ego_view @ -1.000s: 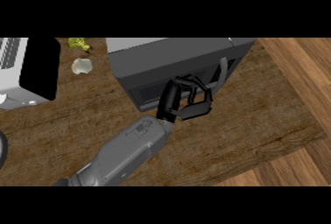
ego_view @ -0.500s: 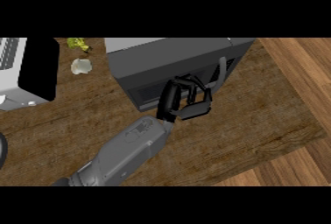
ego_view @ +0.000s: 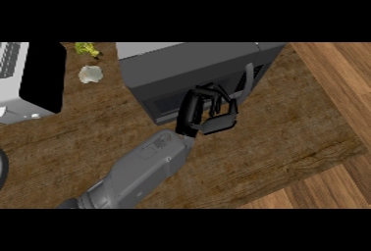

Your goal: Pick up the milk, place it into the microwave and close the microwave

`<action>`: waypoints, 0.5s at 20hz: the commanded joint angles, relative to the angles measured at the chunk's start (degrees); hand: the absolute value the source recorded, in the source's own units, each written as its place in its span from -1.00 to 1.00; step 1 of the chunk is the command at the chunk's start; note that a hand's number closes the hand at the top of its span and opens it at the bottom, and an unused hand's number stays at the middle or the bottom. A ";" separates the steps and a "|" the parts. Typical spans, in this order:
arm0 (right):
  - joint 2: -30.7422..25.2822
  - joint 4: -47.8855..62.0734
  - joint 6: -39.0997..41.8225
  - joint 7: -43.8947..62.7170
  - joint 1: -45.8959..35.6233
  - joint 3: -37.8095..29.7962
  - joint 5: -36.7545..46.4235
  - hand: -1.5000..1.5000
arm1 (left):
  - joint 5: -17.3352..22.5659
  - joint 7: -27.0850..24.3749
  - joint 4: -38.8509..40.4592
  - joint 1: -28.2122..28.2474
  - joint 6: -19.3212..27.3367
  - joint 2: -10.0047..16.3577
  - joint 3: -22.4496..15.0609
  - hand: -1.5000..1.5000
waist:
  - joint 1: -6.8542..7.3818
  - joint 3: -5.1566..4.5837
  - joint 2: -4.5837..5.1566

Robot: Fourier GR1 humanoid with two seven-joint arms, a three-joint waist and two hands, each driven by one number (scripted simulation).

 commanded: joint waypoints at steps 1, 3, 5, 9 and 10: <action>-1.60 1.28 -0.15 0.56 -1.29 -1.28 -0.29 -1.00 | 1.63 0.22 4.08 -5.29 -0.60 0.03 2.81 1.00 | -0.22 -0.08 0.38; -2.02 1.68 0.79 0.44 -1.41 -1.03 -0.46 -1.00 | 2.09 -0.29 4.19 -5.35 -0.06 0.03 2.31 1.00 | -0.67 0.01 0.48; -2.52 2.46 0.90 0.27 -2.25 -1.45 -0.64 -1.00 | 2.51 -0.94 4.31 -5.18 -0.19 0.03 1.89 1.00 | -0.53 0.05 0.85; -5.58 2.81 1.42 0.02 -2.62 -3.00 1.18 -1.00 | 3.65 -1.86 4.98 -5.54 -0.19 0.03 2.41 1.00 | -0.71 0.00 0.63; -5.73 3.30 1.22 0.22 -3.66 -2.99 0.84 -1.00 | 4.00 -1.66 4.70 -5.81 -0.22 0.03 2.01 1.00 | -0.21 -0.01 0.87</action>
